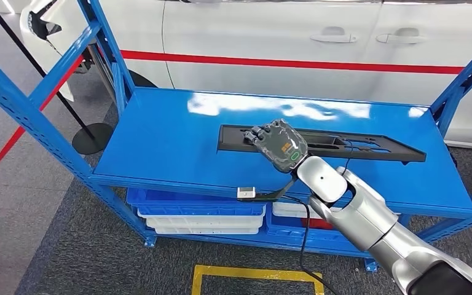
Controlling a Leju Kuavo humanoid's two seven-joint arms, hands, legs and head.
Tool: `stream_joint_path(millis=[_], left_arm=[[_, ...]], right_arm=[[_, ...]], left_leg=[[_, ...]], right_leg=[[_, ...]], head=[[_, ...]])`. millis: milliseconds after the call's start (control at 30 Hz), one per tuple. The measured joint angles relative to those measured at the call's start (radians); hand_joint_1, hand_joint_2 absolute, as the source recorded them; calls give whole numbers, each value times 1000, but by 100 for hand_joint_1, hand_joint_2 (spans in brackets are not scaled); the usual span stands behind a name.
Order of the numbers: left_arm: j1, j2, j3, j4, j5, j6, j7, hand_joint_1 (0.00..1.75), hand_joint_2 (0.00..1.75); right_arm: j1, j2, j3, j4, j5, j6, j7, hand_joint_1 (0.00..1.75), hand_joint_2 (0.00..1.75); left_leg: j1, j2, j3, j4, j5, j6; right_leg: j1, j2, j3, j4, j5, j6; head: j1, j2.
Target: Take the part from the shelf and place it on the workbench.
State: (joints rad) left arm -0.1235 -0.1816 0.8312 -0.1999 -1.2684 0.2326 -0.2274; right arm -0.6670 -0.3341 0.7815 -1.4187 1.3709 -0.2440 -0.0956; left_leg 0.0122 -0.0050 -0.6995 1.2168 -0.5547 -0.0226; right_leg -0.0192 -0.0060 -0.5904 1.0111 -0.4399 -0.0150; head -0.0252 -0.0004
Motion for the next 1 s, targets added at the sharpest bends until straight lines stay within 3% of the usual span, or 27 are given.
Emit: stream_joint_path(millis=[33,67,100,167,233,300,367,400,433,500,533,567,600,633,700,767,800,867,900,933,1000], left_arm=[[0,0,0,0,0,0,0,0,175],[0,0,0,0,0,-1,0,0,175],[0,0,0,0,0,-1,0,0,175],[-1,0,0,0,-1,-3,0,0,175],[-3,0,0,0,-2,-4,2,0,175],[-5,0,-1,0,-3,-5,5,0,175],[-4,-1,-1,0,-3,-5,8,0,175],[-5,-1,-1,0,-3,-5,8,0,175],[-5,-2,-1,0,-3,-6,9,0,175],[-7,-2,-1,0,-3,-6,9,0,175],[-6,-2,-1,0,-3,-7,9,0,175],[-6,-2,-1,0,-3,-7,9,0,175],[-5,-2,-1,0,-3,-8,9,0,175],[-5,-2,-1,0,-3,-8,9,0,175],[-5,-3,-1,0,-3,-8,9,0,175],[-6,-4,-1,0,-2,-8,9,0,175],[-6,-5,-1,0,-1,-8,9,0,175],[-5,-5,-1,0,0,-8,8,0,175],[-4,-5,-1,0,0,-8,8,0,175],[-4,-5,-1,0,1,-8,8,0,175],[-3,-5,-1,0,2,-8,8,0,175]], right_arm=[[3,1,0,0,2,0,1,175,175],[6,3,0,0,4,1,2,175,175],[9,4,0,0,7,1,2,175,175],[11,6,-2,0,11,3,3,175,175],[10,8,-9,0,14,7,5,175,175],[8,11,-16,0,15,15,6,175,175],[5,15,-19,0,16,24,6,175,175],[3,17,-21,0,17,29,5,175,175],[0,18,-23,1,17,33,4,175,175],[-5,21,-28,2,17,40,2,175,175],[-7,21,-29,3,16,43,1,175,175],[-8,21,-31,4,16,44,0,175,175],[-8,21,-31,5,14,45,-2,175,175],[-9,22,-32,6,13,46,-3,175,175],[-15,23,-34,6,9,46,-7,175,175],[-22,25,-39,7,7,45,-9,175,175],[-25,26,-42,7,7,44,-10,175,175],[-28,28,-44,9,7,44,-11,175,175],[-30,30,-44,10,7,44,-12,175,175],[-31,33,-44,11,6,44,-12,175,175],[-32,37,-44,14,6,43,-12,175,175]], left_leg=[[1,0,-15,61,-28,-3],[1,0,-16,96,-34,-5],[1,0,-1,96,-21,-5],[0,0,80,-9,31,0],[-4,-1,165,-142,46,10],[-9,-2,191,-195,40,22],[-7,-1,180,-201,56,38],[-5,1,173,-204,66,48],[-3,3,163,-207,78,57],[-5,5,139,-206,99,66],[-6,5,125,-205,109,68],[-7,4,112,-203,117,68],[-8,4,98,-201,126,67],[-9,4,85,-198,134,66],[-12,3,65,-193,147,61],[-14,3,55,-192,161,52],[-14,3,52,-193,169,46],[-12,3,49,-196,179,34],[-12,2,43,-189,168,28],[-11,2,34,-167,140,23],[-8,1,4,-67,49,14]], right_leg=[[1,0,-11,1,8,0],[1,0,-22,2,16,1],[2,0,-33,4,23,3],[2,0,-51,10,35,8],[4,0,-63,15,46,18],[5,0,-68,14,61,31],[4,1,-73,13,66,43],[3,2,-80,25,48,48],[2,3,-93,57,12,53],[0,4,-130,174,-83,60],[0,4,-146,239,-115,63],[0,4,-152,285,-126,64],[0,4,-142,299,-116,64],[0,4,-113,275,-91,62],[4,4,-14,143,-54,50],[11,4,59,27,-57,38],[14,4,70,4,-63,33],[14,2,65,-9,-48,23],[11,-1,60,-14,-38,16],[8,-3,53,-20,-26,10],[6,-6,32,-24,-5,2]], head=[[0,0],[0,0],[0,0],[0,0],[0,0],[0,0],[0,0],[0,0],[0,0],[0,0],[0,0],[0,0],[0,0],[0,0],[0,0],[0,0],[0,0],[0,0],[0,0],[0,0],[0,0]])
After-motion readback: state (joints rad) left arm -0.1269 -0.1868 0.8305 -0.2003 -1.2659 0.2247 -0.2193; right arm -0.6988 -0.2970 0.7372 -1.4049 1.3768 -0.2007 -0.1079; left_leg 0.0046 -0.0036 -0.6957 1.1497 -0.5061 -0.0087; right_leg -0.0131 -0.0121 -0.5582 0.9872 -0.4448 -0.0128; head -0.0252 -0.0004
